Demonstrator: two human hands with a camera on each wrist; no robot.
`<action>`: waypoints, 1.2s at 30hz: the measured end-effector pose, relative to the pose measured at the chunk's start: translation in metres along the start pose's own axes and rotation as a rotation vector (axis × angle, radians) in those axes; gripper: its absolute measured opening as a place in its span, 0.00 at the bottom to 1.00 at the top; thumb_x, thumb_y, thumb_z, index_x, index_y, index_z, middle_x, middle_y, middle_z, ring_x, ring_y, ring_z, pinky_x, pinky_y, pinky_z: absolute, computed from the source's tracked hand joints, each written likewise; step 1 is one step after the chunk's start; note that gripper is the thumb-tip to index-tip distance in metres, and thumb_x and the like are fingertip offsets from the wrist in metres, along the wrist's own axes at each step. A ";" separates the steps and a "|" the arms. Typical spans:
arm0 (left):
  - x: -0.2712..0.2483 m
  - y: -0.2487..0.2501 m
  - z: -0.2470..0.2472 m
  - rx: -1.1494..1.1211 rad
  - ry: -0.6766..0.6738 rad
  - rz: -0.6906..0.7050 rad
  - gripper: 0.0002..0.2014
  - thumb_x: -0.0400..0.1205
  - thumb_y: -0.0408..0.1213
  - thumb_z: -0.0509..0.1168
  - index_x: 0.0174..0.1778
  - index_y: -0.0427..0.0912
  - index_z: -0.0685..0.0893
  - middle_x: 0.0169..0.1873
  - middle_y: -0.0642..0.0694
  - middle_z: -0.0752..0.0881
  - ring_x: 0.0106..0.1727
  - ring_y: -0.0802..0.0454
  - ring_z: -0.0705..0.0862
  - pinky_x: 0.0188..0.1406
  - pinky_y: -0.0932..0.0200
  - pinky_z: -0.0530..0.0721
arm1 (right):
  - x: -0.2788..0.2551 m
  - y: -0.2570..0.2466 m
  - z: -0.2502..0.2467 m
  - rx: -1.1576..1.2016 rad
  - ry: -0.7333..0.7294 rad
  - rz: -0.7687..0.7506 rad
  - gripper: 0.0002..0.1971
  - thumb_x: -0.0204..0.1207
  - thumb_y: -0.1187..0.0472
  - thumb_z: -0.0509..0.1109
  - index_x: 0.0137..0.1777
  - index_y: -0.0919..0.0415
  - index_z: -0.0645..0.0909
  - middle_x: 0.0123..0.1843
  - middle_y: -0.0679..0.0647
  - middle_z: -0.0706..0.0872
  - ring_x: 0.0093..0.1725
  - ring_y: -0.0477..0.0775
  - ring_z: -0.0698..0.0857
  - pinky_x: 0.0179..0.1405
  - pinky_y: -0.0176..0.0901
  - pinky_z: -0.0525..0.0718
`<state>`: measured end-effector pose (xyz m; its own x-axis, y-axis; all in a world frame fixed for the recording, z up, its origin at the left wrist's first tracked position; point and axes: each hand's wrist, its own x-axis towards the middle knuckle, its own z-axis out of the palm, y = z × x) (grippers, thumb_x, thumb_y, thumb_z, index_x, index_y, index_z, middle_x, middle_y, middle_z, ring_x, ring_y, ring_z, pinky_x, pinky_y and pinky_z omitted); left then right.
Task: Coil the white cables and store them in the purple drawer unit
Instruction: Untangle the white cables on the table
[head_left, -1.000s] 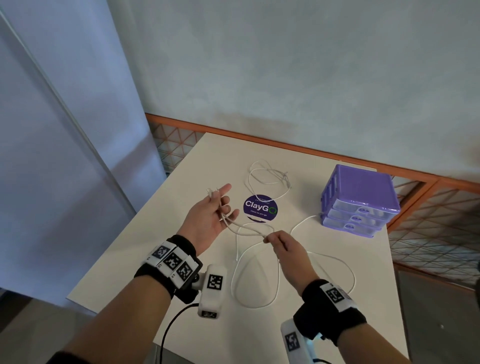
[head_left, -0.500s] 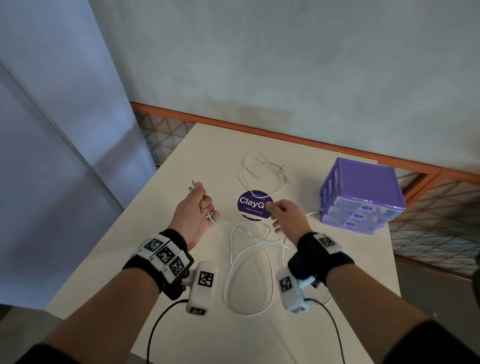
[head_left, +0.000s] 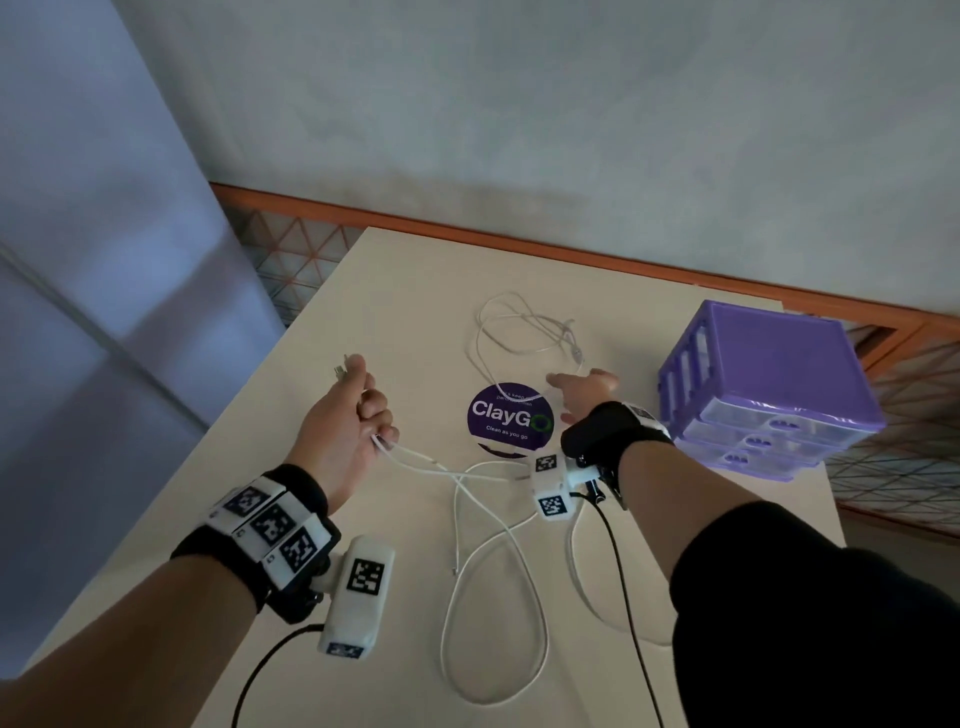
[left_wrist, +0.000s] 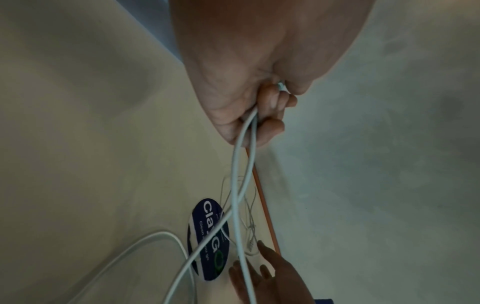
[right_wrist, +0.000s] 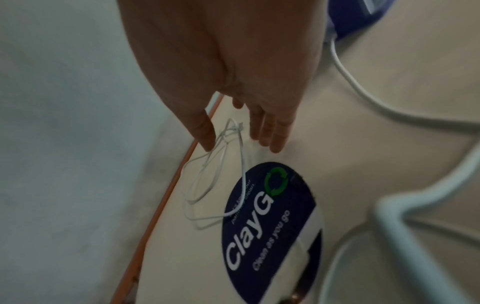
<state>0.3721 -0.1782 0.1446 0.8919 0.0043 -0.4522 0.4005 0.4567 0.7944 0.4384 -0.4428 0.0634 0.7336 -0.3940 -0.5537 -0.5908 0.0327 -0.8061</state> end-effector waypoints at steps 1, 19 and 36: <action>0.001 -0.001 -0.001 -0.001 -0.003 -0.013 0.19 0.84 0.55 0.58 0.31 0.49 0.70 0.18 0.55 0.65 0.17 0.59 0.61 0.25 0.64 0.67 | 0.002 0.000 0.000 0.049 -0.016 0.001 0.40 0.73 0.56 0.75 0.79 0.65 0.58 0.67 0.66 0.77 0.61 0.64 0.81 0.67 0.59 0.81; -0.036 0.020 0.052 0.188 -0.164 -0.092 0.21 0.87 0.50 0.54 0.63 0.36 0.78 0.52 0.45 0.91 0.17 0.60 0.72 0.30 0.65 0.73 | -0.192 -0.008 -0.002 -0.062 -0.378 -0.607 0.15 0.82 0.47 0.64 0.42 0.49 0.89 0.44 0.51 0.90 0.46 0.48 0.84 0.58 0.44 0.79; -0.075 0.030 0.063 -0.215 -0.089 -0.202 0.06 0.88 0.41 0.54 0.60 0.48 0.70 0.41 0.47 0.90 0.10 0.60 0.69 0.17 0.72 0.74 | -0.264 0.038 -0.060 -0.310 -0.237 -0.655 0.24 0.79 0.40 0.64 0.27 0.53 0.86 0.28 0.65 0.69 0.27 0.49 0.67 0.28 0.38 0.64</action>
<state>0.3306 -0.2206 0.2275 0.8174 -0.1790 -0.5475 0.5263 0.6186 0.5834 0.2019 -0.3927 0.1917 0.9985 -0.0358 -0.0407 -0.0519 -0.4129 -0.9093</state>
